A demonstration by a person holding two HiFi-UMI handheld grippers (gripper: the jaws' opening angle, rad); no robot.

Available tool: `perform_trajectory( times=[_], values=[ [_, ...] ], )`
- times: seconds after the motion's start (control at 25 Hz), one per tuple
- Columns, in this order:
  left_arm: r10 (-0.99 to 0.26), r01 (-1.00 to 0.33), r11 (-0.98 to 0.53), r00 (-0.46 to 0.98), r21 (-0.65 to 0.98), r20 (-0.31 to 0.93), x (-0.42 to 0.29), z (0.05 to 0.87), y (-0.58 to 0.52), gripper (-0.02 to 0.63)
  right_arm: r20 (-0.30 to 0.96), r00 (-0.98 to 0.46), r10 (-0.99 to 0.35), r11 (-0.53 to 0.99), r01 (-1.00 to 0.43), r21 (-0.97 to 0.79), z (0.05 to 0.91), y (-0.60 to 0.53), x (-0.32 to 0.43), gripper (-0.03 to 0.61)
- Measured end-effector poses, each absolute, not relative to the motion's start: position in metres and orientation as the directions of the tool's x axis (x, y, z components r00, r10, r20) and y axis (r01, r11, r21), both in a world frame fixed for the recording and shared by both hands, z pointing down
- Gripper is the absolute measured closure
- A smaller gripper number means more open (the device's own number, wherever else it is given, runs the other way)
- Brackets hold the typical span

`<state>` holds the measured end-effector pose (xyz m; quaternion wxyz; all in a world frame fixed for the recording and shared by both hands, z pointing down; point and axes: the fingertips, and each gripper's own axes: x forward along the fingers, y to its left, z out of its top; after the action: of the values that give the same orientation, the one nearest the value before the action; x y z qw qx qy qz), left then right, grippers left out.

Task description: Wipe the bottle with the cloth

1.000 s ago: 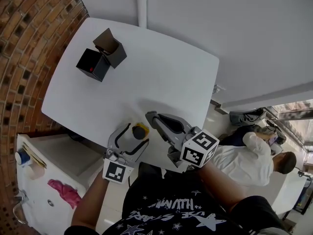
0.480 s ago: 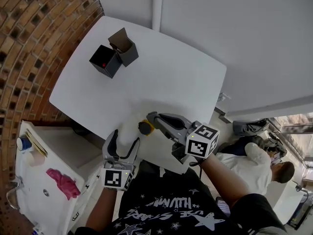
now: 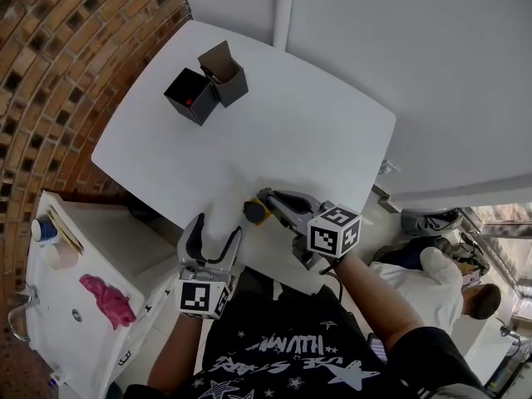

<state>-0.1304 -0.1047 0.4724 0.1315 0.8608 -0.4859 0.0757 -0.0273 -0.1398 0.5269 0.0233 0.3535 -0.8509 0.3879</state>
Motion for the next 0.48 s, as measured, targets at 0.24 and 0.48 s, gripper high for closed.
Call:
perform_trajectory(
  times=[0.24,0.48],
  values=[
    [-0.820,-0.863,-0.485,0.505,0.139,0.269,-0.133,0.472,-0.099,0.279,0.358,-0.744,-0.565,0.445,-0.639,-0.627,0.547,-0.140,-0.031,0.537],
    [-0.815,-0.861,-0.496,0.507,0.116,0.280,-0.128,0.470,-0.091,0.281,0.384,-0.734,-0.560,0.472,-0.664,-0.581,0.555,-0.139,-0.032,0.537]
  ],
)
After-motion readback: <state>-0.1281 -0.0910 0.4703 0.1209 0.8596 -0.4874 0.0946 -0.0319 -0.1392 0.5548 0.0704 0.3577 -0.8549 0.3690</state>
